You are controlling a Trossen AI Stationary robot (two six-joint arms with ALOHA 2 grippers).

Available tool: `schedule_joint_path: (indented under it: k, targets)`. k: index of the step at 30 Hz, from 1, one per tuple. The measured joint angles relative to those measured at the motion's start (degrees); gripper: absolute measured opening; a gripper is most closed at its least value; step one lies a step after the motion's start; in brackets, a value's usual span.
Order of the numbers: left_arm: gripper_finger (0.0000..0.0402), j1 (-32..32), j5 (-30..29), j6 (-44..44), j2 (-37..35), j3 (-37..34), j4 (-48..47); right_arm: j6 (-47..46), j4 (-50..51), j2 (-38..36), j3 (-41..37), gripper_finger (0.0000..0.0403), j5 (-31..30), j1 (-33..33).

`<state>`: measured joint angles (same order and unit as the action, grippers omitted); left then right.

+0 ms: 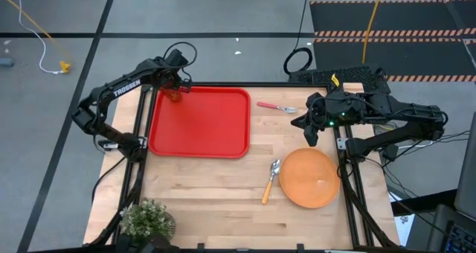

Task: Pick and place plate/cup/fork/spoon on tray
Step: Put the brown cup on the red serving tray, then put the orange plate on the red serving tray to the bottom right of the brown cup

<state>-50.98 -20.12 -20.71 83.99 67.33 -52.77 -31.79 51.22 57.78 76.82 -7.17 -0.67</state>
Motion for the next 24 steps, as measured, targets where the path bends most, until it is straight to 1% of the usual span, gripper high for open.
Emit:
schedule_joint_path:
  k: [5, 12, 17, 20, 24]
  targets:
    - [0.0106, 0.0, 0.05, 0.05, 0.0, 0.0, -0.03, -0.5, 0.0, 0.0, 0.0, 0.0, 0.01, 0.0]
    - [0.0108, 0.0, 0.13, 2.36, 0.0, 0.0, -0.66, -0.64, 0.0, 0.0, 0.0, 0.0, 0.0, -0.02]
    - [0.0111, 0.5, 2.17, 2.34, -0.36, 0.55, -1.58, -4.55, 0.0, 0.0, 0.0, 0.0001, -0.06, -0.02]
    - [0.013, 1.31, 2.51, 1.68, -1.46, 1.2, -2.16, -6.13, 0.33, -0.02, 0.0, 0.0012, -0.16, -0.02]
    - [0.0174, 1.82, 1.78, 0.55, -3.31, 1.96, -3.28, -6.58, 2.53, -0.02, 0.0, 0.0038, -1.87, -0.02]
